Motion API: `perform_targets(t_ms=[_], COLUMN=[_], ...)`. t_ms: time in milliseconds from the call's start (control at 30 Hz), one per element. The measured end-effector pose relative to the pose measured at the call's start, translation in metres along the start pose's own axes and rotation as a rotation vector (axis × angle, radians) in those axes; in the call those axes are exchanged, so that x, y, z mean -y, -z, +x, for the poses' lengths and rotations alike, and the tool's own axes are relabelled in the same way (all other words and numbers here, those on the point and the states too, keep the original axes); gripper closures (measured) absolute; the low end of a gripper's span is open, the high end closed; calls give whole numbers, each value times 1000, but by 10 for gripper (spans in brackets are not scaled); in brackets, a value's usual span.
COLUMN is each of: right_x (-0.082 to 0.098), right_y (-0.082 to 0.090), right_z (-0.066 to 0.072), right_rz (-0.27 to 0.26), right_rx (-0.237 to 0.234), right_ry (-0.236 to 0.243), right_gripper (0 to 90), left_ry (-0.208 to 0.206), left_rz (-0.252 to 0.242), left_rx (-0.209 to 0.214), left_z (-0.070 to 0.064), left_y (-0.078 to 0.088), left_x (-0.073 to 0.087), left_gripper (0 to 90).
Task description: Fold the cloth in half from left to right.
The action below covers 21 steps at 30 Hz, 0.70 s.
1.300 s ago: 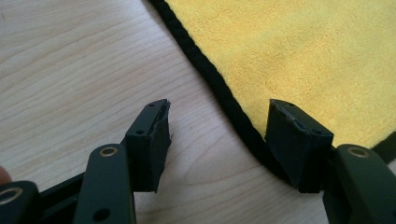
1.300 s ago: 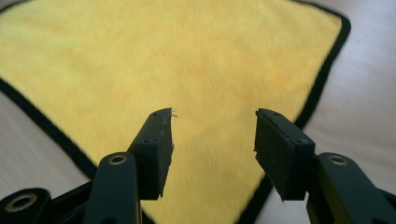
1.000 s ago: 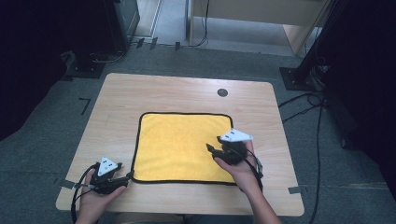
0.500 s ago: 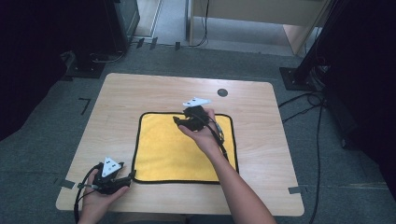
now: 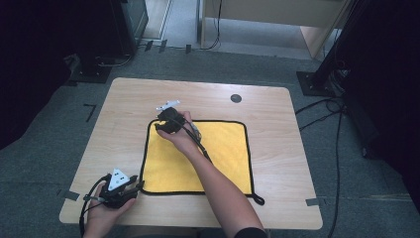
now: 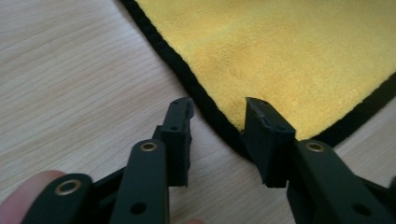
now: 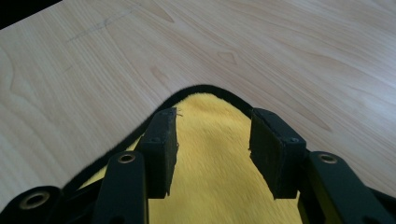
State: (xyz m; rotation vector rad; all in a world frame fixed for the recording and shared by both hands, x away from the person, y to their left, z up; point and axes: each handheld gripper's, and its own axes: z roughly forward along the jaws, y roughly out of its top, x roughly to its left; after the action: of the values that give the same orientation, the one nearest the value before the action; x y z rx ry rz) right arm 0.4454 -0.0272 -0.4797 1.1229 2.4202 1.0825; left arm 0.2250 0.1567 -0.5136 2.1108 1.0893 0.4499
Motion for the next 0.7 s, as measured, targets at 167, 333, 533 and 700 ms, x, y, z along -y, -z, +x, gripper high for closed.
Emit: perform_targets(t_ms=[167, 333, 533, 700], right_x=[-10, -16, -16, -22], right_y=[-27, -49, -53, -42], right_z=[6, 8, 17, 14], right_rz=[29, 60, 79, 49], right_rx=[20, 19, 28, -9], right_ry=[0, -11, 40, 28], right_gripper=[520, 515, 886, 900], left_ry=[-10, -24, -53, -70], left_rz=[2, 9, 17, 23], left_rx=[27, 62, 68, 80], left_z=[-1, -1, -2, -1], left_y=[0, 1, 3, 5], left_x=[0, 0, -1, -2], left_gripper=[733, 823, 895, 900])
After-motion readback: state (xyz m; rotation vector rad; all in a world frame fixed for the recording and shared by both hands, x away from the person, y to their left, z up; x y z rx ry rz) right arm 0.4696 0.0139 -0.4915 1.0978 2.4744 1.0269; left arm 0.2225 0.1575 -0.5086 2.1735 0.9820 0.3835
